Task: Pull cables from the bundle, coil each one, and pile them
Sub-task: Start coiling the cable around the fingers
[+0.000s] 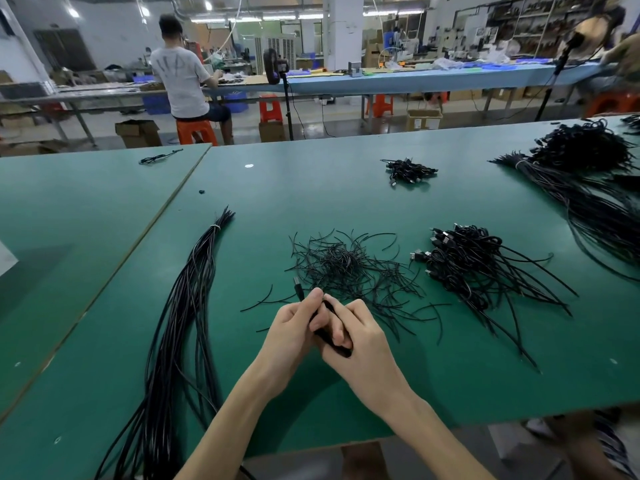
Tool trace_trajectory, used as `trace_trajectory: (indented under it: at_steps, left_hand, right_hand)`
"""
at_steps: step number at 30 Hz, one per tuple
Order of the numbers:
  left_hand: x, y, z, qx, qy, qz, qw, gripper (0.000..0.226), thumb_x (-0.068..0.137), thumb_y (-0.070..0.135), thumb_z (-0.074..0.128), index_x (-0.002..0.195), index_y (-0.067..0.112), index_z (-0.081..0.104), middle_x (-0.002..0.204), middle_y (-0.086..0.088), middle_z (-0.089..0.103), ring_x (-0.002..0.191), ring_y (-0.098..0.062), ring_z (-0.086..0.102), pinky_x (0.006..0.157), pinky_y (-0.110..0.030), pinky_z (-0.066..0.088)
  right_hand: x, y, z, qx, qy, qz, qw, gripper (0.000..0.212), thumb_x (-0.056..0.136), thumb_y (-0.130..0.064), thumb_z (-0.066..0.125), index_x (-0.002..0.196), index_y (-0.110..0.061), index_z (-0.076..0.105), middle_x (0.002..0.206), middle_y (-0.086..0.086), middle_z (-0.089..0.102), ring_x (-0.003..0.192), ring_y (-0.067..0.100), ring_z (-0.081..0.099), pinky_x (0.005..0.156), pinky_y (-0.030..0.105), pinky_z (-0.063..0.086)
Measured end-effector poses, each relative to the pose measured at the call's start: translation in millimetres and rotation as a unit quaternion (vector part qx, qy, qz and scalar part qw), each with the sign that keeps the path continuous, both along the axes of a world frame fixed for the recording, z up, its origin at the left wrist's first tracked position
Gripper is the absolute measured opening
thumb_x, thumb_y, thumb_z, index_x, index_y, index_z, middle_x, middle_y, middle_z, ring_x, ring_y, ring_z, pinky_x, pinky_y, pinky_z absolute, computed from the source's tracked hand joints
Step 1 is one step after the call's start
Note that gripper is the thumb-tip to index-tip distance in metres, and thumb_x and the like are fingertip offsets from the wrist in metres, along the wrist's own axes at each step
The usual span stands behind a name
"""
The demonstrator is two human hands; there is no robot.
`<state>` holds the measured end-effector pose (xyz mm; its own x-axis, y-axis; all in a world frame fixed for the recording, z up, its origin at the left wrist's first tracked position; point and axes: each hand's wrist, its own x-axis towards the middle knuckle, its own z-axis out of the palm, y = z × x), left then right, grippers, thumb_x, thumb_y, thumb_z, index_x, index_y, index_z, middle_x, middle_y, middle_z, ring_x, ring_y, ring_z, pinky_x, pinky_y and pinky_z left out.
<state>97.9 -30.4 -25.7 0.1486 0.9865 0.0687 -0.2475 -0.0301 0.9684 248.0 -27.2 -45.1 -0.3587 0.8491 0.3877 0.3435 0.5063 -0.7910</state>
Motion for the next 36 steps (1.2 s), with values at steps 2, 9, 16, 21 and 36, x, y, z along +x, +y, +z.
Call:
trace_trajectory:
  at_steps: [2,9,16,21,36]
  left_hand:
    - [0,0,-2,-0.001,0.001,0.006,1.000,0.055,0.106,0.046,0.047,0.062,0.015,0.041,0.073,-0.021,0.066,0.075,-0.030,0.066,0.083,-0.033,0.056]
    - [-4,2,-5,-0.023,-0.023,-0.008,0.999,0.053,0.106,0.045,0.050,0.064,0.014,0.040,0.080,-0.022,0.067,0.076,-0.030,0.063,0.082,-0.034,0.056]
    - [-10,0,-2,-0.043,-0.036,-0.025,0.998,0.050,0.108,0.042,0.048,0.067,0.013,0.046,0.090,-0.020,0.068,0.082,-0.028,0.063,0.085,-0.031,0.055]
    - [-10,1,-4,-0.027,-0.015,-0.012,0.999,0.051,0.108,0.045,0.047,0.067,0.014,0.048,0.088,-0.017,0.066,0.086,-0.027,0.065,0.086,-0.029,0.054]
    - [-15,-2,-6,-0.036,0.122,0.055,0.990,0.062,0.093,0.073,0.053,0.066,0.019,0.042,0.075,-0.011,0.031,0.066,-0.020,0.033,0.067,-0.033,0.037]
  right_hand:
    - [0,0,-1,0.010,-0.010,-0.003,1.000,0.070,0.089,-0.011,0.075,0.153,-0.016,0.046,0.105,-0.014,0.043,0.093,0.002,0.056,0.085,0.012,0.046]
    - [-1,-4,1,0.027,-0.023,-0.017,0.999,0.070,0.086,-0.012,0.073,0.151,-0.016,0.048,0.104,-0.014,0.040,0.089,-0.001,0.055,0.080,0.007,0.044]
    - [-3,-5,2,0.045,-0.032,-0.027,0.998,0.062,0.089,-0.018,0.074,0.147,-0.014,0.052,0.111,-0.010,0.045,0.096,-0.001,0.057,0.086,0.008,0.046]
    - [-2,-4,0,0.051,-0.039,-0.037,0.997,0.063,0.089,-0.016,0.075,0.148,-0.016,0.052,0.112,-0.011,0.044,0.098,-0.004,0.055,0.087,0.005,0.043]
    - [0,0,-3,0.028,-0.048,-0.009,0.998,0.071,0.095,-0.041,0.066,0.156,-0.017,0.040,0.104,-0.017,0.036,0.095,-0.006,0.050,0.086,0.006,0.039]
